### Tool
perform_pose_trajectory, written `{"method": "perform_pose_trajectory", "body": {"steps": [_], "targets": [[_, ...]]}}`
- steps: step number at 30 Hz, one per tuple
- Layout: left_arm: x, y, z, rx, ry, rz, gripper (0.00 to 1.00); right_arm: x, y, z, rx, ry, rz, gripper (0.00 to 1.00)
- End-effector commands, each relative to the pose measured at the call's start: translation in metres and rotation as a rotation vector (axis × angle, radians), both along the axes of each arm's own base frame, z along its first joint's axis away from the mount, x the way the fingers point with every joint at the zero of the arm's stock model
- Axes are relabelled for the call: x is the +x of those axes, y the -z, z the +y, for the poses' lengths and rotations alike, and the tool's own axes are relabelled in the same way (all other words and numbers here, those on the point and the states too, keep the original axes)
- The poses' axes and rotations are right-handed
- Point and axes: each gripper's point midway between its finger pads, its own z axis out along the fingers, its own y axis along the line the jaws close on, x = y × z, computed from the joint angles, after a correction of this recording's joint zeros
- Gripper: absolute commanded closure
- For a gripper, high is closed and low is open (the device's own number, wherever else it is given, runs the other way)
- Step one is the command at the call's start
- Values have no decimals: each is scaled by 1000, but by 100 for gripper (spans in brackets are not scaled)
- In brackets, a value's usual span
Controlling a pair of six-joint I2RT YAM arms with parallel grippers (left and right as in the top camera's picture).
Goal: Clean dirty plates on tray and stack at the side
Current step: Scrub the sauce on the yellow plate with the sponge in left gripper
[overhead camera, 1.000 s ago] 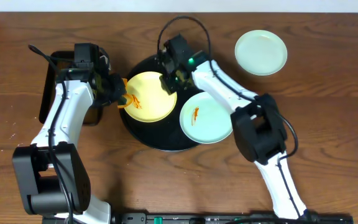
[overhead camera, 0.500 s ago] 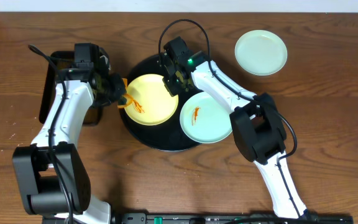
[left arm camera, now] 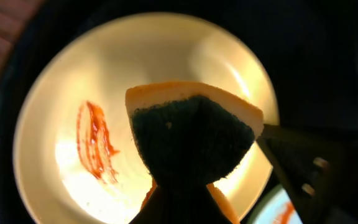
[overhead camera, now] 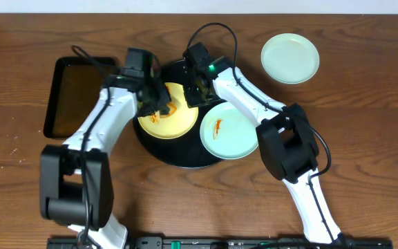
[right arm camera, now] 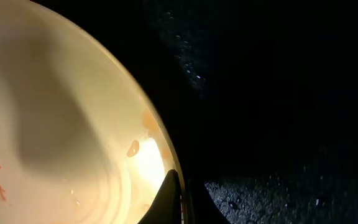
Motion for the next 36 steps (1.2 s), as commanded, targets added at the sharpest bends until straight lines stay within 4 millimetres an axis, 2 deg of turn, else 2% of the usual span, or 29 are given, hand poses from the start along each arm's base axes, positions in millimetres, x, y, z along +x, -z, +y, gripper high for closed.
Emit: {"method": "perform_pose_trajectory", "body": {"steps": [1, 6, 12, 16, 20, 23, 24, 26, 27, 32, 34, 36], "targets": [[1, 17, 7, 39, -132, 46, 92, -4, 4, -5, -26, 137, 40, 99], [-1, 29, -5, 38, -144, 72, 93, -3, 5, -7, -34, 178, 43, 99], [12, 40, -26, 43, -60, 16, 92, -3, 5, -7, -34, 179, 43, 99], [12, 52, -26, 59, -27, 28, 93, -3, 5, -8, -40, 180, 40, 99], [9, 65, -23, 123, 124, 30, 93, -3, 5, -9, -43, 165, 36, 99], [6, 79, -1, 218, 167, 59, 92, -4, 5, -10, -52, 145, 38, 99], [6, 83, 17, 273, 154, 74, 93, -5, 6, -11, -55, 144, 41, 99], [7, 83, 34, 309, 150, 79, 93, -5, 6, -11, -56, 138, 38, 99], [8, 83, 49, 330, 133, 86, 93, -5, 6, -11, -59, 132, 35, 99], [11, 83, 85, 350, 118, 93, 93, -4, 6, -13, -69, 136, 28, 99], [16, 77, 97, 356, 111, 79, 93, -3, 6, -15, -76, 138, 27, 99], [22, 61, 102, 356, 92, 46, 93, -3, 6, -15, -79, 139, 25, 99]]}}
